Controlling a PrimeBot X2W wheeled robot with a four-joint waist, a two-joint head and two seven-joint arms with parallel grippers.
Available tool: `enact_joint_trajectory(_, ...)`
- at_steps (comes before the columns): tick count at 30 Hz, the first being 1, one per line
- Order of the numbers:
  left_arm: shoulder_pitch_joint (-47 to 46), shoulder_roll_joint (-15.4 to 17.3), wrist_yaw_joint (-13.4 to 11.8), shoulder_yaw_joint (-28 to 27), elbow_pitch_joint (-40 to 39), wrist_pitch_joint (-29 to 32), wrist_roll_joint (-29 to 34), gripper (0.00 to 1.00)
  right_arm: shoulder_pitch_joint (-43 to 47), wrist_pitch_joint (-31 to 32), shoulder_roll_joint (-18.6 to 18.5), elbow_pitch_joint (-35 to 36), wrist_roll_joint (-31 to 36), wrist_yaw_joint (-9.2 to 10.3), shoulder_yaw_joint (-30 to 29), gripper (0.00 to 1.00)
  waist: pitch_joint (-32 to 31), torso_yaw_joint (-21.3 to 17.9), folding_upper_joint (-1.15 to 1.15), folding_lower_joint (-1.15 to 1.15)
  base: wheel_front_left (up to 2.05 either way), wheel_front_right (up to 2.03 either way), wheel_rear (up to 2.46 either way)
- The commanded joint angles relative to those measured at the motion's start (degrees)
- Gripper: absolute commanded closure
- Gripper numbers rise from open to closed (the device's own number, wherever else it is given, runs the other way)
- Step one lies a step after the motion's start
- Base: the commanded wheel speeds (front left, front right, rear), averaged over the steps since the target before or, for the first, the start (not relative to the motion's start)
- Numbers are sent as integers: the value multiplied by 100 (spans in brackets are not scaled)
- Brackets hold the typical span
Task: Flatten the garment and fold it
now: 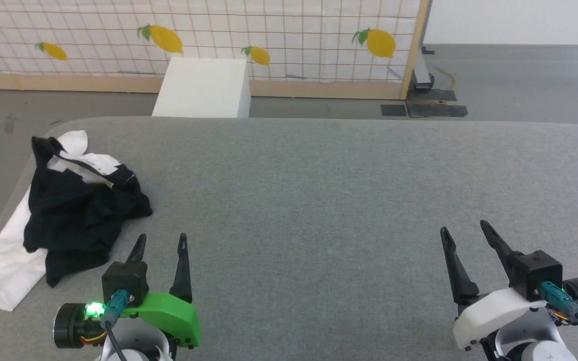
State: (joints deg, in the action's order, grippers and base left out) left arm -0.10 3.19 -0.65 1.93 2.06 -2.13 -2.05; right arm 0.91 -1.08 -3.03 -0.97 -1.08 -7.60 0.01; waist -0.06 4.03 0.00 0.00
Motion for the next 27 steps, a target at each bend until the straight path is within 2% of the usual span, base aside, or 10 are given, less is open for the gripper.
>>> enact_joint_trajectory(1, -77, 34, -69, 18, 34, -65, -60, 0, -44, -52, 4, -27, -44, 2, 15, 0, -6, 123, 0, 0, 0, 0, 0)
enact_joint_trajectory(27, -44, 189, -297, 98, 126, -376, -318, 0, -131, -220, 7, -157, -117, 4, 114, 0, 9, 1075, 0, 0, 0, 0, 0)
